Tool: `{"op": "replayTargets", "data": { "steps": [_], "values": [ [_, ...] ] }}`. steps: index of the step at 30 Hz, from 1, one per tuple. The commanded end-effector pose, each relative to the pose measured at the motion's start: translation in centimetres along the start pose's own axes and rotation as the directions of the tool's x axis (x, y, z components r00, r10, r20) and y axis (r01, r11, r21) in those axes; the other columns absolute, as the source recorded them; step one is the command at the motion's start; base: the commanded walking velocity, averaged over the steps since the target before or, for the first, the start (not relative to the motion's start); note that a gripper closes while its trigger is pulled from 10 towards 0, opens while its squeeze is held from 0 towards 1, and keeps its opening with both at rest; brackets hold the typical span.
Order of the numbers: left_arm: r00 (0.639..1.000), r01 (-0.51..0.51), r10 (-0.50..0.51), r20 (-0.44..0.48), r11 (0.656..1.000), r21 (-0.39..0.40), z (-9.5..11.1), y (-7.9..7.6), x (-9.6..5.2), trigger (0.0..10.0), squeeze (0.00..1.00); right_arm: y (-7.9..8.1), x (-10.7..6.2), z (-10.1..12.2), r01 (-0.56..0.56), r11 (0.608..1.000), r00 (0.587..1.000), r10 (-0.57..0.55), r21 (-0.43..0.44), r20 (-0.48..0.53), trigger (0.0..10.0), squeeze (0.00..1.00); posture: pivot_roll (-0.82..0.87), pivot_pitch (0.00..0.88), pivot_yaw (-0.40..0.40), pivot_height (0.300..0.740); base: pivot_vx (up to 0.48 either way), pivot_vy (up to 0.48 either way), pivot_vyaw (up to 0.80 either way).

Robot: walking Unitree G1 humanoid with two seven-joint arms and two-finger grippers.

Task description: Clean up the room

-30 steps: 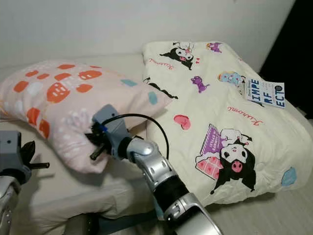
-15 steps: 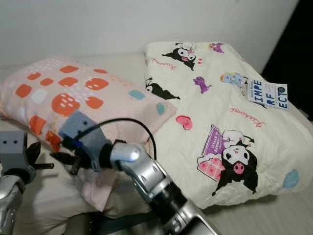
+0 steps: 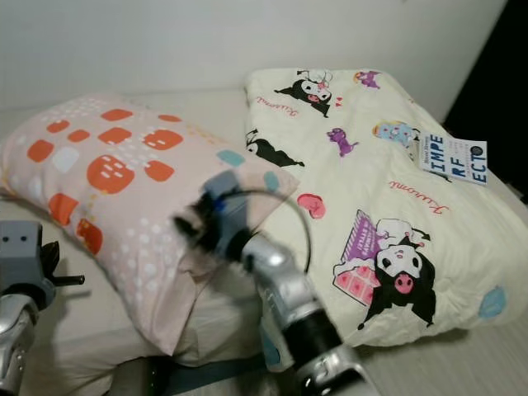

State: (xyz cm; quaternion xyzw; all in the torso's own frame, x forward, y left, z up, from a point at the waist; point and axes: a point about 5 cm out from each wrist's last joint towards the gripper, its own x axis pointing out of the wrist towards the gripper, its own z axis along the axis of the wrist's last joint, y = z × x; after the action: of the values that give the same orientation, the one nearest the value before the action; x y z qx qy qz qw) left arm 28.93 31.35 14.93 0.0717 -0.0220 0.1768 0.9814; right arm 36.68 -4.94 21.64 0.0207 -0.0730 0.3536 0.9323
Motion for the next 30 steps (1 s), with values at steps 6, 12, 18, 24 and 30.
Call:
{"op": "replayTargets", "data": {
  "steps": [6,12,18,24,30],
  "values": [
    [0.999,-0.044,0.044,0.001,0.996,-0.081,0.0,0.7,-0.1,10.0,0.00,-4.8,-2.4,-0.6,0.161,0.987,0.987,-0.161,-0.009,0.003,10.0,1.00,0.05,0.268,-0.061,0.546,0.000,0.000,0.00],
    [0.976,0.216,-0.195,0.095,0.891,-0.399,2.5,-1.3,-0.4,10.0,0.00,-7.4,-3.5,-0.6,0.288,0.957,0.958,-0.288,-0.039,-0.001,10.0,0.19,0.06,0.262,-0.067,0.546,0.000,0.000,0.00],
    [0.838,0.534,-0.541,0.073,0.784,-0.315,2.1,-4.9,-2.9,10.0,0.57,-8.6,-4.9,-1.6,0.353,0.934,0.935,-0.354,-0.055,-0.022,10.0,0.00,0.06,0.256,-0.060,0.546,0.000,0.000,0.00],
    [0.816,0.549,-0.578,0.021,0.763,-0.342,0.7,-4.5,-3.9,10.0,1.00,-8.9,-5.7,-2.0,0.372,0.927,0.928,-0.372,-0.045,-0.010,10.0,0.00,0.06,0.248,-0.055,0.546,0.000,0.000,0.00],
    [0.797,0.512,-0.602,-0.050,0.717,-0.474,-0.5,-3.0,-5.0,10.0,1.00,-9.1,-6.2,-2.4,0.389,0.921,0.921,-0.389,-0.027,-0.001,10.0,0.00,0.06,0.243,-0.056,0.546,0.000,0.000,0.00]
  ]
}}
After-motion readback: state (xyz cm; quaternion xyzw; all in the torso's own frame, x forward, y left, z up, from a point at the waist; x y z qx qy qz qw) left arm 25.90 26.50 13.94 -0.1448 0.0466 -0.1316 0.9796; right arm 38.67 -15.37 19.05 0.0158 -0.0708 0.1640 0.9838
